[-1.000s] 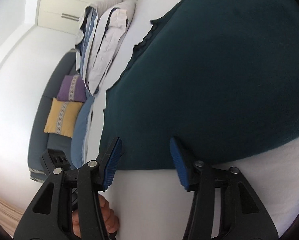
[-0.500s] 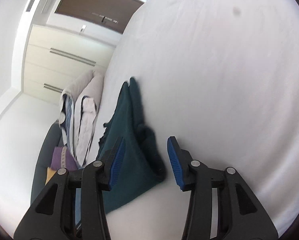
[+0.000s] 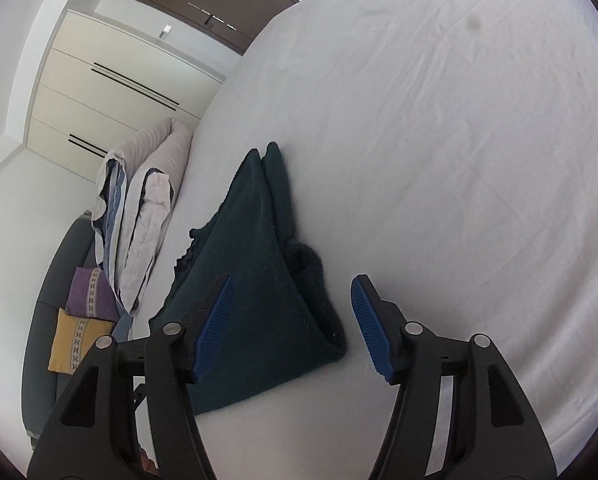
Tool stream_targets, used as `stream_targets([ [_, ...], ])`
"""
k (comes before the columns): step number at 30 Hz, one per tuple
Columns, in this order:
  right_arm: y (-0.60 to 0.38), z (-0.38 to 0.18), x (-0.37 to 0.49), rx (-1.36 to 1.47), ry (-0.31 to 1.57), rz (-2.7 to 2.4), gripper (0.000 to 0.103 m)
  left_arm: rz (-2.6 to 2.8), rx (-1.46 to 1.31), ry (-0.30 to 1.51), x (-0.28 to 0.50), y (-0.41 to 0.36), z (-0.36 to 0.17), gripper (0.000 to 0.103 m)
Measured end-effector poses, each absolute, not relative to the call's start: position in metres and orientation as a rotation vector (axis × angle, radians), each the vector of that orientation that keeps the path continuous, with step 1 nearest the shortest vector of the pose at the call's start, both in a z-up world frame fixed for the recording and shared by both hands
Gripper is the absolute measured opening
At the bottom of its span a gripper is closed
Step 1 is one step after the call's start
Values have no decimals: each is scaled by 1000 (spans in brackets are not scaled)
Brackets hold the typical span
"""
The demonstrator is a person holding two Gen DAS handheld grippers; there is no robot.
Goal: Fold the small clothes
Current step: 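Grasp one side edge of the folded sweater with the right gripper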
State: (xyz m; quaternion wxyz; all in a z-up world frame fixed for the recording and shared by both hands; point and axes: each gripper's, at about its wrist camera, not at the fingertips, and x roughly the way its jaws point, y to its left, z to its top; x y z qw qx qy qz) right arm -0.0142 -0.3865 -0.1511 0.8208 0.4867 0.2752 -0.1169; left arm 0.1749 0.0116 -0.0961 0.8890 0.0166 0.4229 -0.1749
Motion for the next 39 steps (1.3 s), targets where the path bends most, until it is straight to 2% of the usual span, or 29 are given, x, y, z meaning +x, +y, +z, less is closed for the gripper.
stream_targets([
  [6,-368,-164,-21,1113,545,-342,59,-340,38,977,194,-9,-119,65],
  [21,-372,-168,-34,1136,554,-294,59,-337,60,974,192,-14,-126,74],
  [39,-400,-160,81,1048,734,-153,59,-347,32,984,192,-16,-129,75],
])
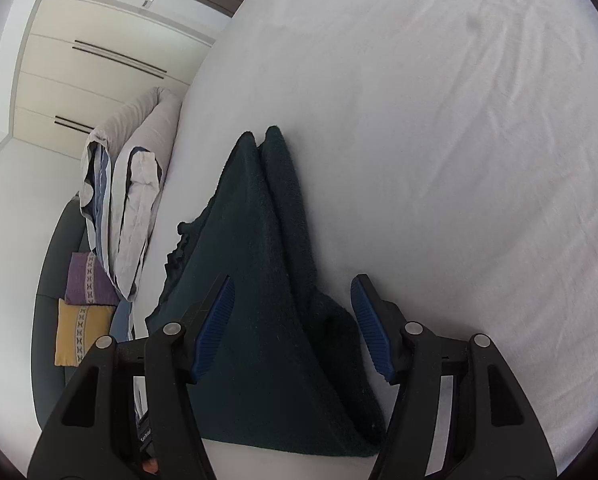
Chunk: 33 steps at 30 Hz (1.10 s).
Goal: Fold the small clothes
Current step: 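Grasp one side edge of the folded sweater with the right gripper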
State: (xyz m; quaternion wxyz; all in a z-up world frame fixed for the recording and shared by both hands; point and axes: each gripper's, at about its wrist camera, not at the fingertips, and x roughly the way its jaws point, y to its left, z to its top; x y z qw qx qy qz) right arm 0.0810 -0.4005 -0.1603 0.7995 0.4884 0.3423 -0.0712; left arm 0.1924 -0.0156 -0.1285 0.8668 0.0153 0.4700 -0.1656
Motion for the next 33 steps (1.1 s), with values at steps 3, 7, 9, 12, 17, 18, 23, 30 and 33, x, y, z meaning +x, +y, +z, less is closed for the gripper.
stream_targets([
  [3,-396,-158,97,1015,773,-140,57,-353,26,987,194,-14,-129,75],
  [7,-392,-157,106,1016,795,-131,48,-344,-24,997,196,-13,-129,76],
  [9,-390,-158,106,1032,793,-118,45,-350,-29,998,196,-13,-129,76],
  [12,-388,-161,108,1026,800,-117,36,-355,-46,1001,197,-11,-130,76],
  [17,-389,-164,117,1005,829,-136,19,-366,-58,1010,200,-9,-130,76],
  [18,-388,-164,119,997,831,-137,18,-368,-62,1012,200,-8,-130,76],
  [23,-377,-152,129,903,839,-181,14,-384,-100,1021,201,-3,-130,76],
  [30,-331,-94,155,703,823,-171,14,-433,-272,1028,205,20,-125,75],
  [33,-286,-68,177,616,828,-97,14,-460,-383,1031,208,34,-122,75],
])
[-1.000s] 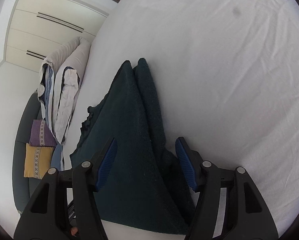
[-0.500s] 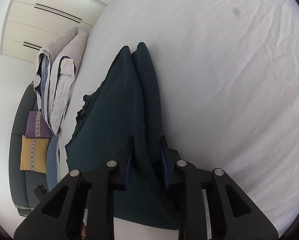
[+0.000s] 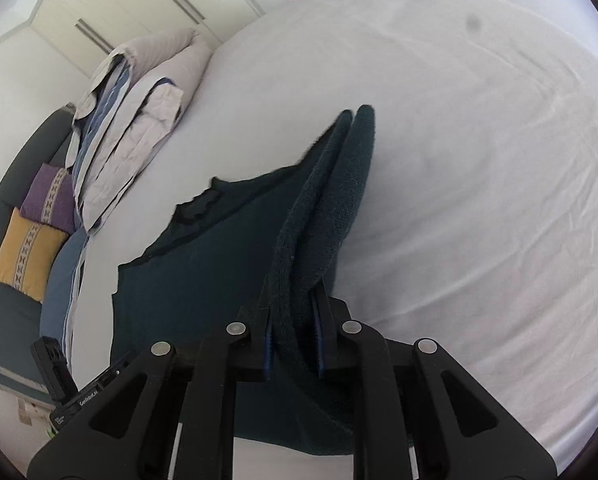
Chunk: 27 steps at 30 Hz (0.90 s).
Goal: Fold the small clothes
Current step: 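Grasp one side edge of the folded sweater with the right gripper, then fold the held side over toward the left gripper with the right gripper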
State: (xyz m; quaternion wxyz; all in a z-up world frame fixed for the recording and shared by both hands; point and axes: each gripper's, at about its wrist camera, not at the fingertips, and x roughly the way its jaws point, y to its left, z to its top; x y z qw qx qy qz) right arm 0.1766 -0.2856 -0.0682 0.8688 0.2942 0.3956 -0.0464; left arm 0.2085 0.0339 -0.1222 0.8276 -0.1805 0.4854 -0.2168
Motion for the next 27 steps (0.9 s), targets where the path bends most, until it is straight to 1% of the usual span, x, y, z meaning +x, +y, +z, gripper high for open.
stream_targets([
  [4,-192,-52,212,430,876,62,14,-541,-559,1023,214,50,-119,75],
  [8,-130,-76,238,282,964,94,13,-633,-730,1063,227,51,-127,75],
  [11,-116,-89,240,238,980,87,14,-662,-785,1067,236,45,-128,79],
  [16,-128,-92,229,258,954,108,14,-687,-772,1115,255,20,-127,86],
  [20,-126,-93,221,212,935,108,14,-699,-709,1168,269,-14,-122,86],
  [21,-124,-96,218,202,934,108,14,-707,-692,1168,271,-21,-120,82],
  [22,-119,-96,217,195,933,107,14,-722,-673,1176,274,-30,-118,71],
  [23,-118,-98,215,190,933,106,14,-739,-659,1192,277,-38,-118,63],
  [25,-118,-97,209,185,927,102,16,-739,-614,1239,282,-54,-123,20],
  [27,-119,-91,199,167,918,93,18,-734,-584,1240,285,-59,-125,17],
])
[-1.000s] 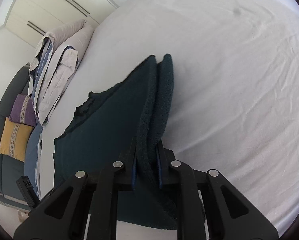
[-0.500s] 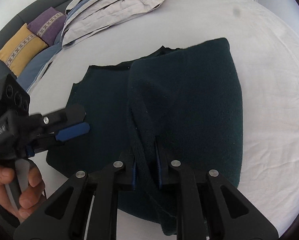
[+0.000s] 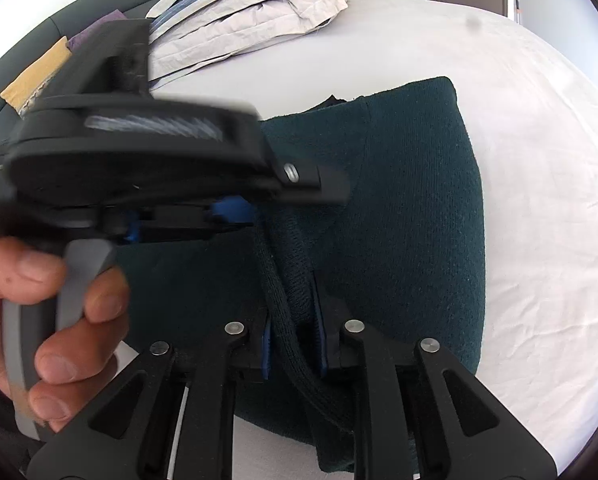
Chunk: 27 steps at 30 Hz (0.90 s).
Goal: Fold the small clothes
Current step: 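Fold the held side over toward the left gripper with the right gripper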
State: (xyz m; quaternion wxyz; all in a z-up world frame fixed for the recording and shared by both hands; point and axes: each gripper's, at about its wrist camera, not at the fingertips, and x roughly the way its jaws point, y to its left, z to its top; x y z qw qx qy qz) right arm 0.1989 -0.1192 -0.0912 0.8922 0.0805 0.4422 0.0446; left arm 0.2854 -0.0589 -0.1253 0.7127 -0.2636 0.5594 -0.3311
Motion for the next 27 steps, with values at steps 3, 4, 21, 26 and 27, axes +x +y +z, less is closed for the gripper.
stream_targets([
  [3,-119,-80,171,133,889,77,30,-736,-591,1239,285,-56,-128,15],
  [4,-119,-77,157,105,867,62,45,-738,-596,1241,285,-54,-130,14],
  [21,-89,-71,65,-102,724,-3,18,-770,-572,1217,290,-45,-129,14],
  [26,-69,-40,32,-60,628,245,18,-784,-528,1192,286,-36,-121,14],
  [27,-72,-33,25,-22,607,259,18,-784,-527,1186,286,-32,-120,14],
])
